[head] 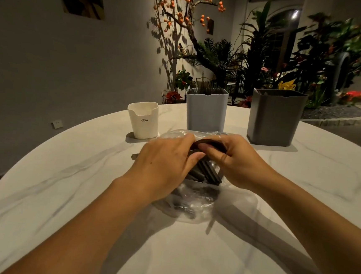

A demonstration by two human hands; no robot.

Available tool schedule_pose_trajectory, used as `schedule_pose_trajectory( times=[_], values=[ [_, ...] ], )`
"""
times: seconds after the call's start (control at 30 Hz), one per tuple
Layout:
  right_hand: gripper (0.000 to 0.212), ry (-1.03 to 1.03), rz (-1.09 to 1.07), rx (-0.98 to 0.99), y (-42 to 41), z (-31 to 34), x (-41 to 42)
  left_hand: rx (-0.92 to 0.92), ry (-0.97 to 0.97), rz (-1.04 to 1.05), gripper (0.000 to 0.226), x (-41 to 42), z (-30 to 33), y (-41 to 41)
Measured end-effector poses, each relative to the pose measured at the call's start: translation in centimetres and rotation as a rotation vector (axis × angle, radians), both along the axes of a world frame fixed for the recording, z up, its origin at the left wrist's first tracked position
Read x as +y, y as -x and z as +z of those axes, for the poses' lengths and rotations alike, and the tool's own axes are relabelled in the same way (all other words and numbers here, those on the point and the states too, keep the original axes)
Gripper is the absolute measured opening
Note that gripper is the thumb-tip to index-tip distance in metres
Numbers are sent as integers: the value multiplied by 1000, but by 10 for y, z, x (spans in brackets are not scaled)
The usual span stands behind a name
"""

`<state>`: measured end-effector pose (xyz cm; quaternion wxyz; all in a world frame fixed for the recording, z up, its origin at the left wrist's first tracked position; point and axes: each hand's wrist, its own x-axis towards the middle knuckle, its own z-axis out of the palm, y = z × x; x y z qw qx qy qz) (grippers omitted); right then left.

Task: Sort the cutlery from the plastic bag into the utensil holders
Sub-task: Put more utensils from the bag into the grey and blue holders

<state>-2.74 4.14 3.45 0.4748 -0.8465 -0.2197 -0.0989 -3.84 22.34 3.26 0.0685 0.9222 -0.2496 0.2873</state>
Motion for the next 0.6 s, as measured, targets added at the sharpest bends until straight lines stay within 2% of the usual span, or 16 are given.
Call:
schedule_pose_trajectory(
  times=[0.1, 0.17, 0.37, 0.43, 0.5, 0.6],
  values=[
    [21, -74, -27, -69, -2, 2, 0, 100, 181, -49, 21, -1, -2, 0],
    [26, -117, -63, -62, -4, 3, 0, 121, 229, -52, 14, 0, -3, -1],
    [45, -346, -68, 39, -2, -1, -1, 256, 267, -47, 17, 1, -7, -9],
    [47, -335, -101, 53, -2, -1, 1, 250, 305, -44, 16, 1, -10, -11],
    [51, -280, -174, -5, -2, 2, 3, 249, 394, -46, 25, 2, -11, -12],
    [60, -164, -224, -78, 5, 8, 5, 365, 589, -19, 37, 1, -6, -13]
  ],
)
